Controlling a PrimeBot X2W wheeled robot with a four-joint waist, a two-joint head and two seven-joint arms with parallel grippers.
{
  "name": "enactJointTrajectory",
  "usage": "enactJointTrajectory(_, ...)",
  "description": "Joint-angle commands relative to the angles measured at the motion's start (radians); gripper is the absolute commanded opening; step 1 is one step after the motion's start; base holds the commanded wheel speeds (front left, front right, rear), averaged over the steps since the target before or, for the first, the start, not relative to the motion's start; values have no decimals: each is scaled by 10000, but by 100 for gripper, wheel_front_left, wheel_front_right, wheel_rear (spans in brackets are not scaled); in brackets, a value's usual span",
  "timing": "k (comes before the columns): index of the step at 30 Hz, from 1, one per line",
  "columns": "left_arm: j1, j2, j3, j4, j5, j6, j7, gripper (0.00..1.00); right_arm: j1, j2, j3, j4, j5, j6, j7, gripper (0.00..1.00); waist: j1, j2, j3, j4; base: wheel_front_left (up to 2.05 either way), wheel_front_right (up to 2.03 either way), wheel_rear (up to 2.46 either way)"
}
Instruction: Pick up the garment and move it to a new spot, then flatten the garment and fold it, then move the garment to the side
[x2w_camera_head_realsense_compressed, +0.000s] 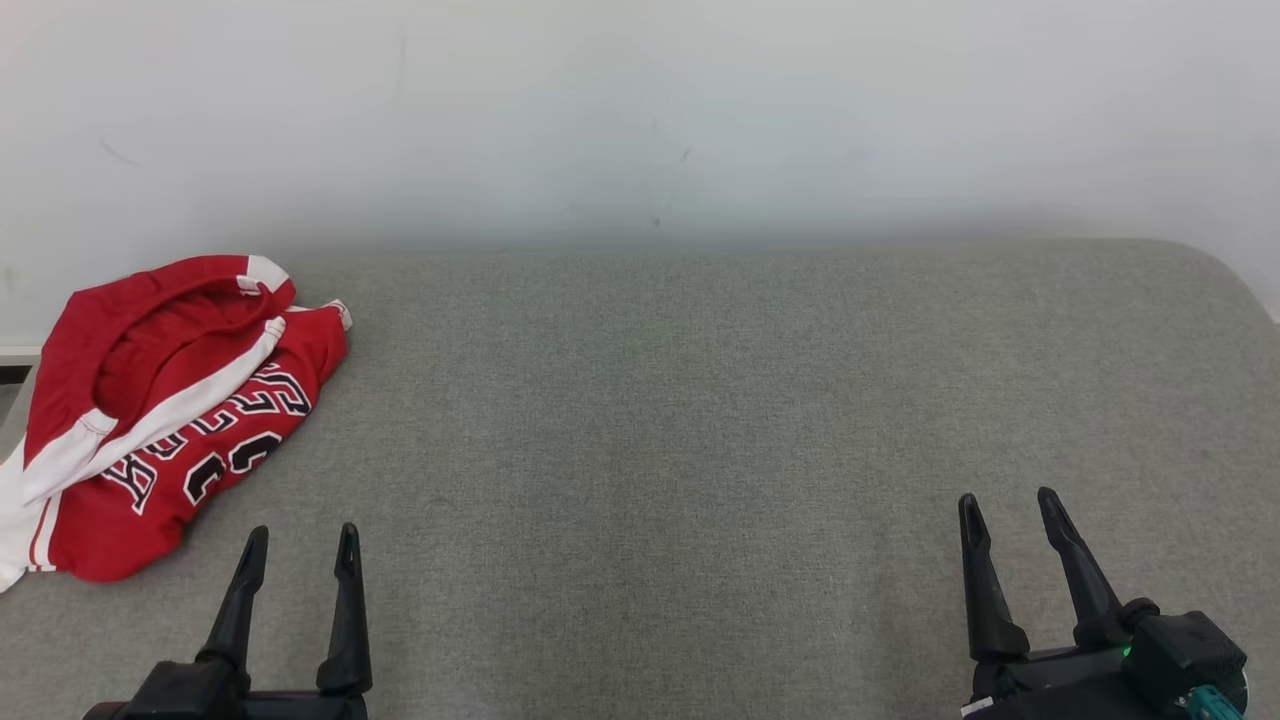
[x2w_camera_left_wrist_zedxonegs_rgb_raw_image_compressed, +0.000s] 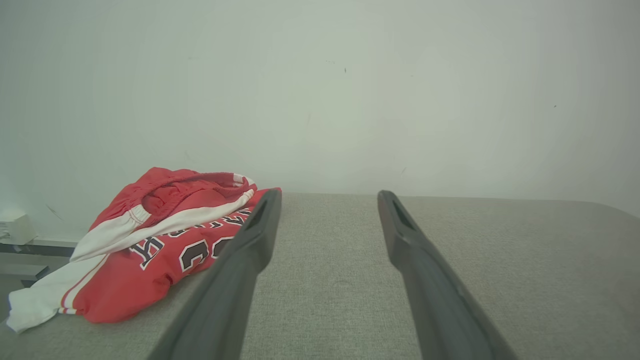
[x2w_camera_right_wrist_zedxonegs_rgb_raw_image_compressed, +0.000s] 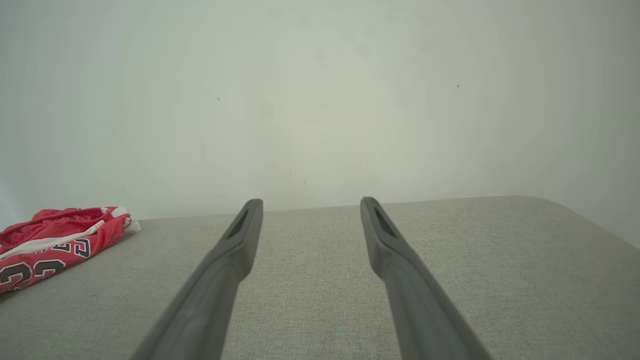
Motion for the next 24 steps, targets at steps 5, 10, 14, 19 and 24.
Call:
enactJointTrajectory(5,79,-68,75,112,89,-109,-11,100,96,-81,51,31,314,-21,-11,100,0,0,-32,26,0,0,0)
enactJointTrajectory(10,68,-95,119,175,127,-136,-11,100,82,-124,101,67,488,-21,-11,100,0,0,-45,43,0,0,0)
enactJointTrajectory(14,89,-129,143,198,152,-174,-11,100,102,-129,125,60,505,-21,-11,100,0,0,-38,60,0,0,0)
enactJointTrajectory(19,75,-156,150,209,167,-202,-11,100,104,-156,118,59,533,-21,-11,100,0,0,-9,108,0,0,0)
enactJointTrajectory(24,-55,-153,176,300,201,-226,-11,100,117,-137,74,53,568,-21,-11,100,0,0,61,361,0,0,0)
